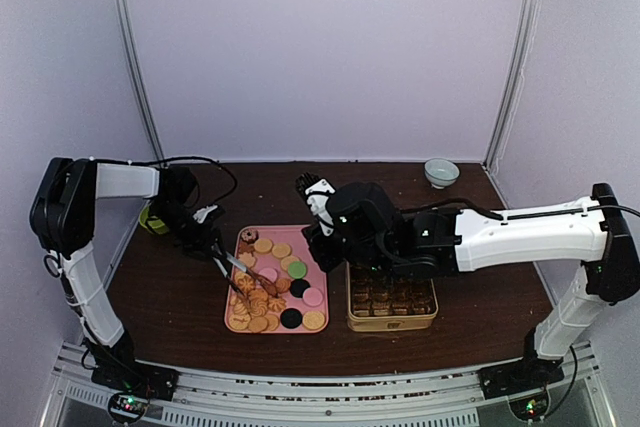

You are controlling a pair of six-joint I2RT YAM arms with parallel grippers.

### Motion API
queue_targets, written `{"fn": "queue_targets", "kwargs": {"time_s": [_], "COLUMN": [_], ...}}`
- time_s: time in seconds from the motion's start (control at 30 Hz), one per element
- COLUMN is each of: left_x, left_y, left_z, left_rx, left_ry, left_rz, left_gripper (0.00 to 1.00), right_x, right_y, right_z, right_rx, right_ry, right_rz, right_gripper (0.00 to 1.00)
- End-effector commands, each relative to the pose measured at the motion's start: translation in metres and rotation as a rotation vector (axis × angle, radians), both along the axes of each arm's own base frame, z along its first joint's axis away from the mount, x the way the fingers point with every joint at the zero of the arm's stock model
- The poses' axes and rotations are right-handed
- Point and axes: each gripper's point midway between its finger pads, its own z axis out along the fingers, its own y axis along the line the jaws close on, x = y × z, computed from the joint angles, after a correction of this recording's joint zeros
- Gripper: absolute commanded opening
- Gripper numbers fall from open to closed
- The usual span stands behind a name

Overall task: Pack the cookies
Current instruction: Pick up the clamp from the plate.

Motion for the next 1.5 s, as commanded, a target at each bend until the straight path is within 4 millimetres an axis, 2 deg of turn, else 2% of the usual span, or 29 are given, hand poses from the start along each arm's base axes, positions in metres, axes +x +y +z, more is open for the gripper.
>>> {"fn": "queue_targets", "kwargs": {"time_s": [0.0,0.2,0.47,0.63,0.9,1.27,1.37,1.4,1.47], "left_x": [0.005,0.012,0.025,0.023,0.024,0.043,0.043,0.041,0.036], "left_y": [-0.005,-0.010,-0.028,-0.034,-0.033,-0.044,-0.046,-0.047,-0.049], "left_z": [-0.005,-0.004,0.021,0.019,0.010,0.029,0.031,0.030,0.031], "left_rx": [-0.004,-0.026,-0.120,-0.139,-0.102,-0.130,-0.128,-0.123,-0.112], "left_ry": [-0.004,0.002,-0.059,-0.046,-0.036,-0.084,-0.087,-0.081,-0.073], "left_rz": [0.001,0.009,-0.013,-0.025,-0.023,-0.036,-0.042,-0.050,-0.072], "left_gripper": [0.57,0.47,0.40,0.26,0.24,0.11,0.15,0.24,0.34], "right_x": [0.003,0.003,0.005,0.006,0.005,0.005,0.005,0.006,0.005], "right_y": [-0.003,-0.005,-0.004,-0.004,-0.009,-0.010,-0.010,-0.010,-0.010], "right_z": [0.001,-0.004,-0.012,-0.016,-0.021,-0.022,-0.023,-0.023,-0.024], "right_rx": [0.003,-0.004,-0.028,-0.043,-0.052,-0.057,-0.060,-0.062,-0.066], "right_ry": [-0.005,-0.005,-0.007,-0.010,-0.011,-0.016,-0.015,-0.015,-0.015], "right_rz": [-0.037,-0.043,-0.046,-0.049,-0.056,-0.058,-0.058,-0.058,-0.058], "right_gripper": [0.27,0.26,0.26,0.26,0.25,0.25,0.25,0.25,0.25]}}
